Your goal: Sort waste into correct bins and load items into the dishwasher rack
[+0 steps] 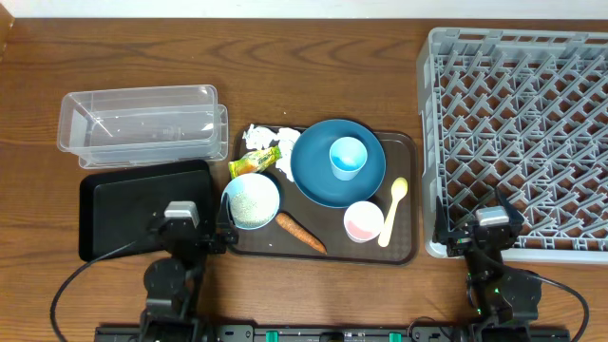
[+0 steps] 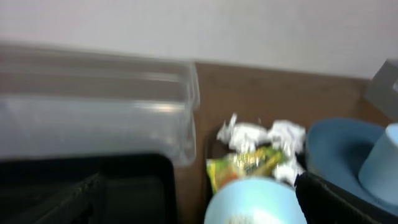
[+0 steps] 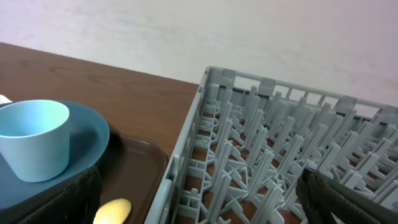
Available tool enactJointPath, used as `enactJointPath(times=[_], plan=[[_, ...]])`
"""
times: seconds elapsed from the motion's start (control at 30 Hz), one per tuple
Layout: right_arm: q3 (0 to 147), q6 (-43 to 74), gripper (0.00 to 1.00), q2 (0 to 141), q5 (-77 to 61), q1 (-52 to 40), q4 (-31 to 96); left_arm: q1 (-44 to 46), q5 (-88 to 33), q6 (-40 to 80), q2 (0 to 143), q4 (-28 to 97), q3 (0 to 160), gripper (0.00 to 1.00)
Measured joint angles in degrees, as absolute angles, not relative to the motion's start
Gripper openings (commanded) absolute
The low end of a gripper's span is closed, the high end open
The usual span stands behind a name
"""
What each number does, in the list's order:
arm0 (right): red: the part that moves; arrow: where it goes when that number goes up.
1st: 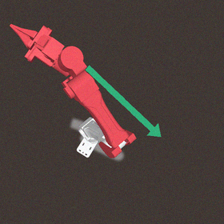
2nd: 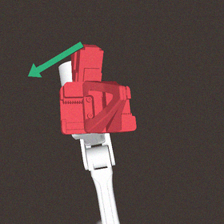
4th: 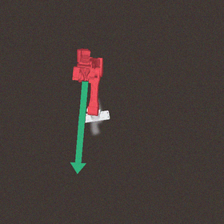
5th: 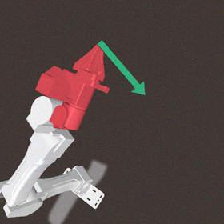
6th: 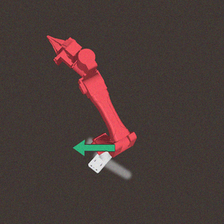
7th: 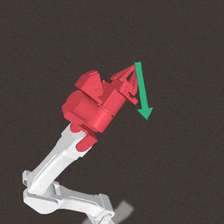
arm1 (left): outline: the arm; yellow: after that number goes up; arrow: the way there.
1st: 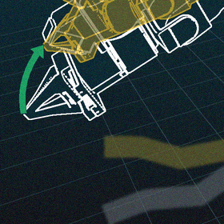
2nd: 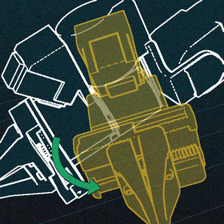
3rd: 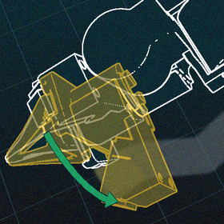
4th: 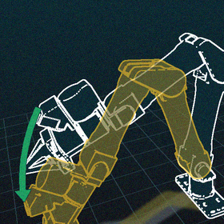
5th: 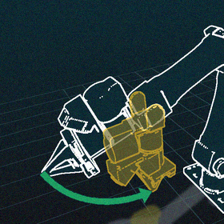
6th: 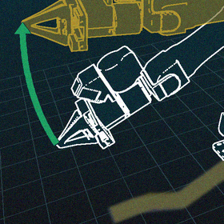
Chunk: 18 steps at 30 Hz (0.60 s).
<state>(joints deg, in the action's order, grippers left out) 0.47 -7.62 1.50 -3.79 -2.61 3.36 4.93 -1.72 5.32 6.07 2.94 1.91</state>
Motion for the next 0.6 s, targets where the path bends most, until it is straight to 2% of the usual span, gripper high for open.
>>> enactJointPath(times=[0.13,0.3,0.6], plan=[[2.3,-6.4,0.99,4.2,-3.0,-2.6,3.5,4.9,-1.5,6.7,13.6,5.7,4.3,0.98],[9.1,-5.6,0.99,11.4,-2.3,-2.6,3.4,4.9,-1.4,7.6,26.6,8.7,14.6,0.98],[25.7,-5.0,0.99,34.5,-2.1,-2.6,5.8,4.9,-1.5,7.7,49.1,20.0,36.4,0.98]])
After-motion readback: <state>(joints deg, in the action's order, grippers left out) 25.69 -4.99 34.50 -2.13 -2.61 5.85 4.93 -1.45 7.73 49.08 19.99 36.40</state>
